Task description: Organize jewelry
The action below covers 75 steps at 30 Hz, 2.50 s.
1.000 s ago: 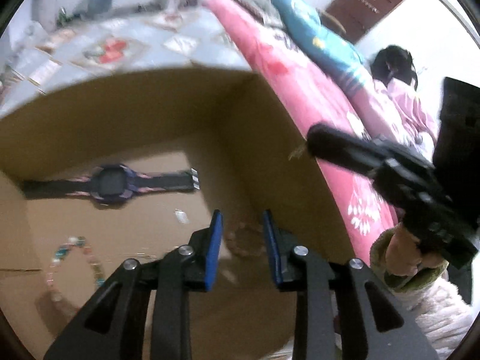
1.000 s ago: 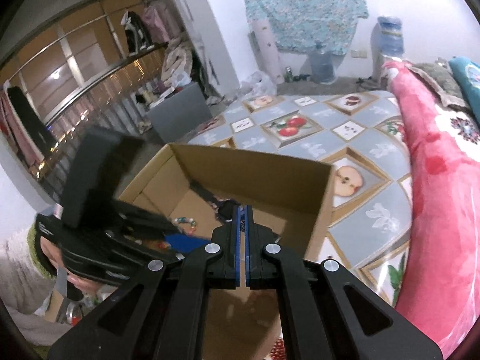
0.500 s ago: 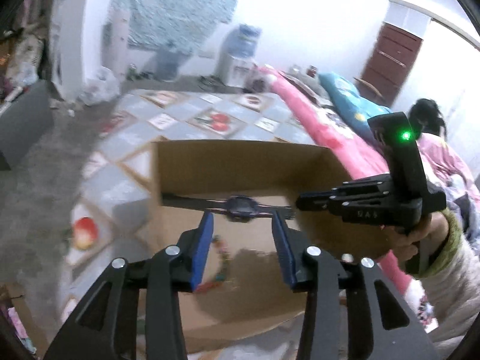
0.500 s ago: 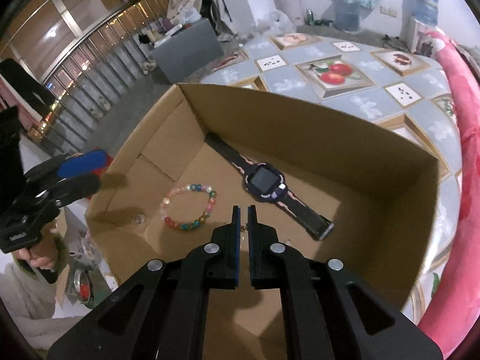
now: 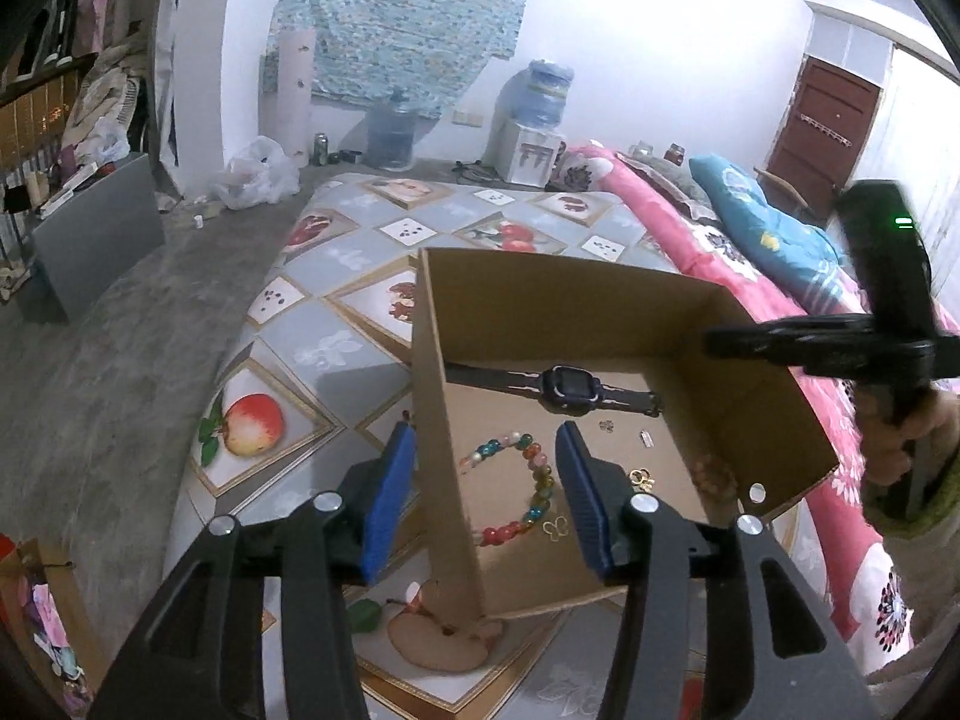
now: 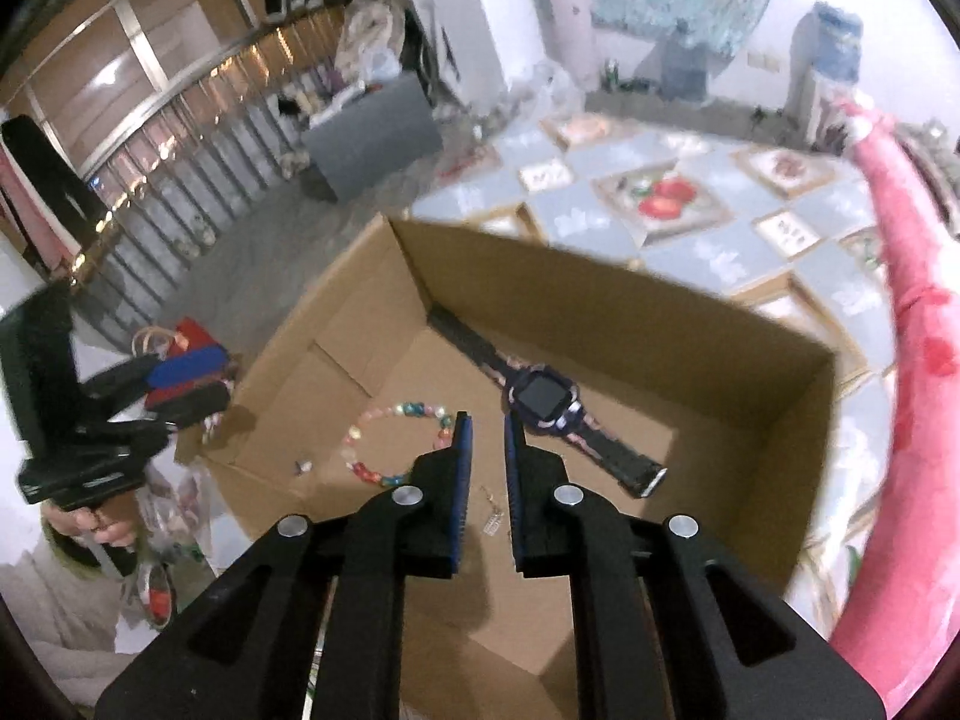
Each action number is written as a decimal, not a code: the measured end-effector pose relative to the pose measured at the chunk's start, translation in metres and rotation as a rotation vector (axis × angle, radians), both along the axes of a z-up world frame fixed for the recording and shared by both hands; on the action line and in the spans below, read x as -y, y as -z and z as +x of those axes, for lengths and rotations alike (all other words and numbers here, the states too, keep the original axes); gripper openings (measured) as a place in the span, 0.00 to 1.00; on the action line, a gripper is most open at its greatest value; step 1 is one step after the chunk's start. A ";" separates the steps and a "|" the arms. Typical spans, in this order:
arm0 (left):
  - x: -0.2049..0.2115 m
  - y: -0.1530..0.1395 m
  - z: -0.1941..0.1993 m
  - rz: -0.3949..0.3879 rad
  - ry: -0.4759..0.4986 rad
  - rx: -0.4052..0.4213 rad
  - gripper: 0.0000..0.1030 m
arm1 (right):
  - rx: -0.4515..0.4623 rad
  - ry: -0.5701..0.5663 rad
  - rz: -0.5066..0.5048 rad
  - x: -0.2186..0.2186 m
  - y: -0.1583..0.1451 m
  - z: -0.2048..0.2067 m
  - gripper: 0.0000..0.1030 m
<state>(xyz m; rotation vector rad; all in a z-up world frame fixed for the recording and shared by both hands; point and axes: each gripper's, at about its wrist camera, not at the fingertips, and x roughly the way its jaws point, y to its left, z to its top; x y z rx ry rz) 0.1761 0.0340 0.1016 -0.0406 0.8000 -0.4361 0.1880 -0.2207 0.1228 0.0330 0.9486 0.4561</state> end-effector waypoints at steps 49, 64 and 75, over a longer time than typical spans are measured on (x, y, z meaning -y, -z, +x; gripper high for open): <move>-0.013 0.052 -0.067 -0.111 -0.101 -0.315 0.54 | -0.168 0.307 0.153 0.081 0.049 -0.143 0.38; -0.016 0.051 -0.096 -0.074 -0.138 -0.183 0.56 | -0.088 0.368 0.214 0.089 0.055 -0.175 0.46; -0.025 0.025 -0.152 -0.081 -0.219 -0.003 0.94 | 0.081 0.483 0.111 0.094 0.053 -0.245 0.70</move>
